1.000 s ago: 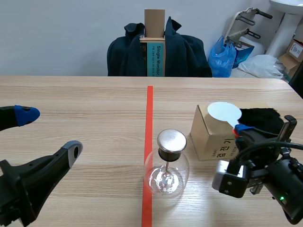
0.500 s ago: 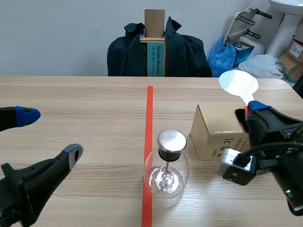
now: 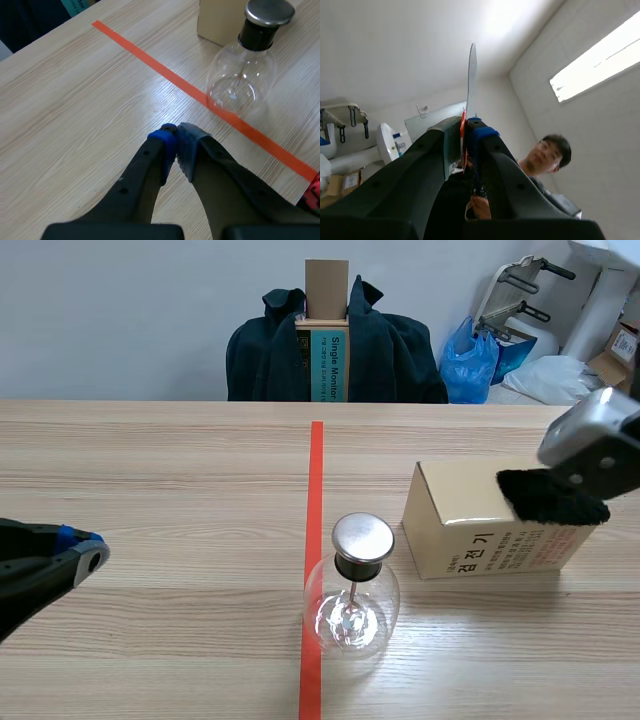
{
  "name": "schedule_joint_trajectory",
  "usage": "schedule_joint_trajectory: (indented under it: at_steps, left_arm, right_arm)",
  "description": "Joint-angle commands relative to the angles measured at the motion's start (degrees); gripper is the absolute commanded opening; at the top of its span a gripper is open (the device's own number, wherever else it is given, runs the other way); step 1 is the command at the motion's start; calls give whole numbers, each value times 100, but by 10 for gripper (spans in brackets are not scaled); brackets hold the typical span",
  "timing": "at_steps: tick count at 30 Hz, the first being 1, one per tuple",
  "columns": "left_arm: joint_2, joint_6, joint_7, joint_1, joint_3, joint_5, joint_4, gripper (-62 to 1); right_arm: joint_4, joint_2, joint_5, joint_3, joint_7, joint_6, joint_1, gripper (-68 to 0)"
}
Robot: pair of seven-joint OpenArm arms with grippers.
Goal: Do the electroscope experiment.
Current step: 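Bring the plate to the electroscope and point at the metal foil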
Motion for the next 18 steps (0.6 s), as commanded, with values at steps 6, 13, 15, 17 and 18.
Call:
schedule_joint_trajectory:
  at_steps: [6,13,15,17,18]
  left_arm:
    - [-79,-1169,-461,-1158,197,-223,-1220,-582]
    - [66,-1467,-1078,-2765,1458,-151,-2826,-582]
    - [210,-1467,-1217,-3174,1878,79,-3217,-582]
    - [356,-1467,-1364,-3532,2293,293,-3560,-582]
    - [431,-1467,-1469,-3694,2496,407,-3720,-582]
  right_arm:
    - [446,114,566,116,238,-332,50,-667]
    - [656,186,1027,192,227,-332,50,-667]
    - [656,186,1027,192,232,-332,50,-667]
    - [656,186,1029,190,254,-332,50,-667]
    - [656,186,1029,190,254,-308,50,-667]
